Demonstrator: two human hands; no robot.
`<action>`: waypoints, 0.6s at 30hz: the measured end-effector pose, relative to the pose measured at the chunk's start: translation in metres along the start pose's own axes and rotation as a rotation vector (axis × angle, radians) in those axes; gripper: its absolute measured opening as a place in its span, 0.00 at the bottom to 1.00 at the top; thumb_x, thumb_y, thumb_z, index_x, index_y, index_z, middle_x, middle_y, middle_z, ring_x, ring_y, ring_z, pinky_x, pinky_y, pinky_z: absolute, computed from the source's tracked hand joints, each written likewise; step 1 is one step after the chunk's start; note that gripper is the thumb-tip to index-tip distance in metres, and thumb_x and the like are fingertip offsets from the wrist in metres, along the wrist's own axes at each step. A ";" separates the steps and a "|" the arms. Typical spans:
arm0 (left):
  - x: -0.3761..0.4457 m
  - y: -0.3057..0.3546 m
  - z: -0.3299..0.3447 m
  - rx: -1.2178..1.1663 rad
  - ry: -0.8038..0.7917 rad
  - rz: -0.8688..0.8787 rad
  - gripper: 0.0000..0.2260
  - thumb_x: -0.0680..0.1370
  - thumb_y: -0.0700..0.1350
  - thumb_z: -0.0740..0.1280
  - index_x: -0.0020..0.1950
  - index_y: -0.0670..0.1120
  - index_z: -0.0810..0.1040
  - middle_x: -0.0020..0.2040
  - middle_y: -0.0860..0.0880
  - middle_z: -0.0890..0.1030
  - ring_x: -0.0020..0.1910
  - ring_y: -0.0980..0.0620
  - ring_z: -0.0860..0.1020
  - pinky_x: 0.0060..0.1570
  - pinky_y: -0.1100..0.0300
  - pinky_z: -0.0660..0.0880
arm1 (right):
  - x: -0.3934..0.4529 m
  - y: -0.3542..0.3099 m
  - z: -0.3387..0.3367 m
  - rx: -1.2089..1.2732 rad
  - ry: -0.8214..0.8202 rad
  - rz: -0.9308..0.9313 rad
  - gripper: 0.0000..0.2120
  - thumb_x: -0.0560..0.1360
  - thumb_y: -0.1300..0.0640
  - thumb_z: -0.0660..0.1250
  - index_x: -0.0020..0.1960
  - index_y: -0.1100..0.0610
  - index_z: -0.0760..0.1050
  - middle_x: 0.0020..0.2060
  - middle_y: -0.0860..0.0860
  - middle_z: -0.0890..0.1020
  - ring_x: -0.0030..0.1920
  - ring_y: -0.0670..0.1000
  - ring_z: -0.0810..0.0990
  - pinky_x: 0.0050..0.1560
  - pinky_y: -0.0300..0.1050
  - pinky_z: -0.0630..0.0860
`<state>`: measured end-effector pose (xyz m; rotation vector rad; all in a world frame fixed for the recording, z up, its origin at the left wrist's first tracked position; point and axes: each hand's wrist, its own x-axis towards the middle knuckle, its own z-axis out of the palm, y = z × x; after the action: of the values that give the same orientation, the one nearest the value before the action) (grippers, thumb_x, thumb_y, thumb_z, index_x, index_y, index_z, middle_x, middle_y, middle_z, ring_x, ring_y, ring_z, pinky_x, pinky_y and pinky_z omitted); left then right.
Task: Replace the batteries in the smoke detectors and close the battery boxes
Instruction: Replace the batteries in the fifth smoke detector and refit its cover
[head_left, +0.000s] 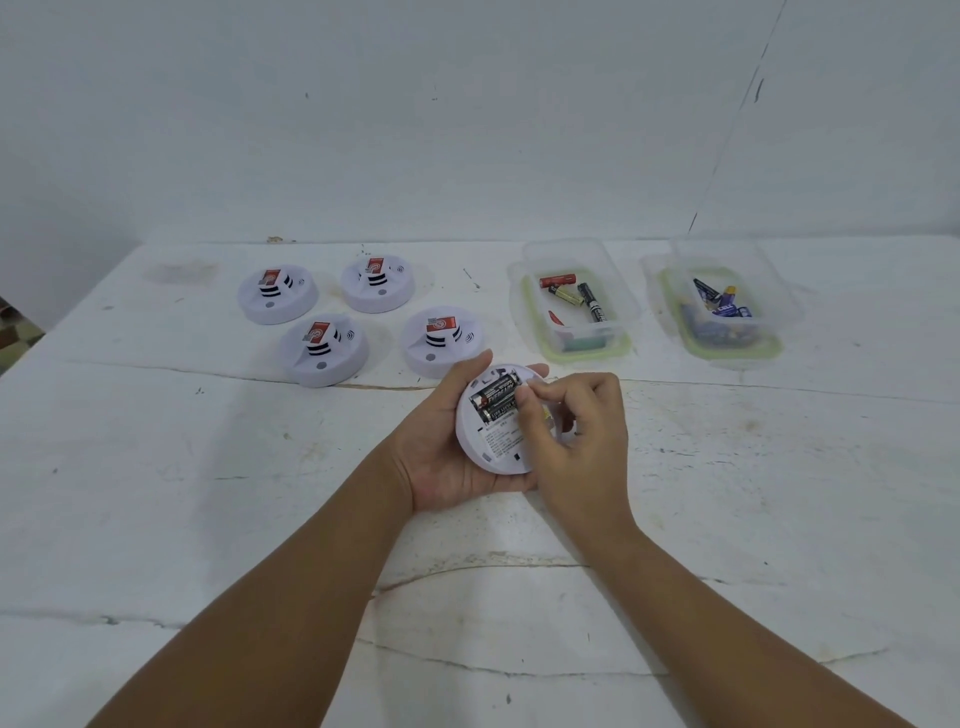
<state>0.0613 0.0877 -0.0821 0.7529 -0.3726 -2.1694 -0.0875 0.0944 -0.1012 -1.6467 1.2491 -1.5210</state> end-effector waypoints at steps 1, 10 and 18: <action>0.000 0.000 -0.001 0.003 -0.003 -0.003 0.28 0.81 0.62 0.63 0.79 0.52 0.70 0.71 0.45 0.78 0.67 0.41 0.77 0.64 0.38 0.76 | 0.001 0.000 0.000 -0.004 -0.015 -0.010 0.02 0.78 0.61 0.75 0.48 0.58 0.82 0.48 0.51 0.74 0.48 0.43 0.78 0.52 0.31 0.73; 0.000 0.000 -0.004 0.000 0.008 -0.006 0.28 0.81 0.61 0.64 0.79 0.51 0.71 0.71 0.47 0.78 0.69 0.43 0.75 0.68 0.38 0.72 | -0.001 0.002 0.000 -0.033 -0.038 -0.045 0.04 0.78 0.57 0.74 0.48 0.58 0.83 0.47 0.49 0.73 0.48 0.47 0.78 0.56 0.42 0.78; 0.001 -0.001 -0.003 -0.037 0.011 0.001 0.25 0.80 0.60 0.66 0.75 0.51 0.75 0.73 0.46 0.76 0.71 0.42 0.75 0.66 0.37 0.74 | 0.002 0.005 -0.001 -0.092 -0.061 -0.067 0.04 0.79 0.58 0.74 0.46 0.56 0.82 0.46 0.51 0.73 0.45 0.46 0.77 0.52 0.39 0.76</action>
<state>0.0625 0.0871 -0.0855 0.7440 -0.3260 -2.1646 -0.0898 0.0907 -0.1042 -1.7969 1.2591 -1.4606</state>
